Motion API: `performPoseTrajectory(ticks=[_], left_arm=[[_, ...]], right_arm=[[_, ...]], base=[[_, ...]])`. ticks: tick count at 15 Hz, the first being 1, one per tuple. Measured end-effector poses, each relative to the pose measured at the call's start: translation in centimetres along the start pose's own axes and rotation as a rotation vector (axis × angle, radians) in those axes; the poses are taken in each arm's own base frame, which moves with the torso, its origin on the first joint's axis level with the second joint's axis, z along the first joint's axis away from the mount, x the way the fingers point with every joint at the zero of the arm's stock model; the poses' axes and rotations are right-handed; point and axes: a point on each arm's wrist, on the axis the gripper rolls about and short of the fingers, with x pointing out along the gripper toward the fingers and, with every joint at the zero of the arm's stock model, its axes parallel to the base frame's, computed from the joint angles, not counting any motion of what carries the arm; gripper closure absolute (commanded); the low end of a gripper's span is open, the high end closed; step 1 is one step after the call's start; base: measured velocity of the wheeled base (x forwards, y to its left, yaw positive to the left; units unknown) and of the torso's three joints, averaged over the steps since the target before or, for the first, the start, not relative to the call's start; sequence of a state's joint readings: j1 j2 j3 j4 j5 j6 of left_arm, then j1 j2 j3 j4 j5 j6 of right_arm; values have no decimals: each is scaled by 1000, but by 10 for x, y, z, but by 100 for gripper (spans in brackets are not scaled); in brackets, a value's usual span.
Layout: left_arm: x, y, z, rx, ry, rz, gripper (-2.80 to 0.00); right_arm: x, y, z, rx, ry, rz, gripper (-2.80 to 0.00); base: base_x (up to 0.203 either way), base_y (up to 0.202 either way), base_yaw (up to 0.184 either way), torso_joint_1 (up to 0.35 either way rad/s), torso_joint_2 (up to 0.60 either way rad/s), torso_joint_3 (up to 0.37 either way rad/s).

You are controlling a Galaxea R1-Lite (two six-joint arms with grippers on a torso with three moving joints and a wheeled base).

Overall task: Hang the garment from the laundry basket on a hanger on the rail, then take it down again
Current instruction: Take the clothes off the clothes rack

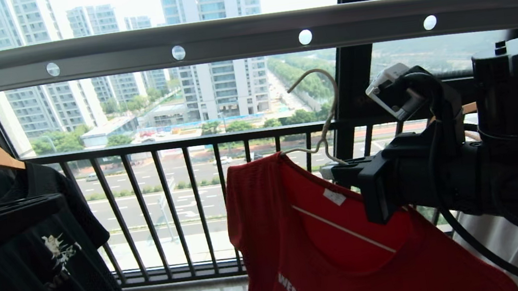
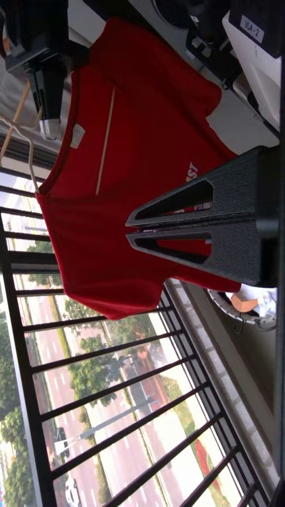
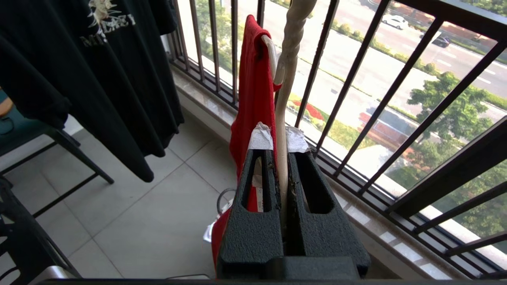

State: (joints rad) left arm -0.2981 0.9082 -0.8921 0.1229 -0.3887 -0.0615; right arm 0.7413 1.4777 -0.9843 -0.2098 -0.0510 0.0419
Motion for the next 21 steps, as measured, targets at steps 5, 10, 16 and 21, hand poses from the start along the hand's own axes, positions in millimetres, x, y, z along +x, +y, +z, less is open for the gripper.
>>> performPoseTrajectory(ticks=[5,10,16,21], left_arm=[[77,-2,0,-28,196,-169,0],[134,5,-23,-92,348,-182,0],[192,12,-53,-107,408,-143,-280],[217,-9,-63,-115,363,-17,-280]], right_arm=[[12,0,-7,-1,38,-2,0],[29,1,-14,6,62,-4,0],[38,1,-18,8,80,-5,0],[37,3,-17,7,76,2,0]], base=[[0,0,0,0,0,0],[0,0,0,0,0,0],[0,0,0,0,0,0],[0,0,0,0,0,0]])
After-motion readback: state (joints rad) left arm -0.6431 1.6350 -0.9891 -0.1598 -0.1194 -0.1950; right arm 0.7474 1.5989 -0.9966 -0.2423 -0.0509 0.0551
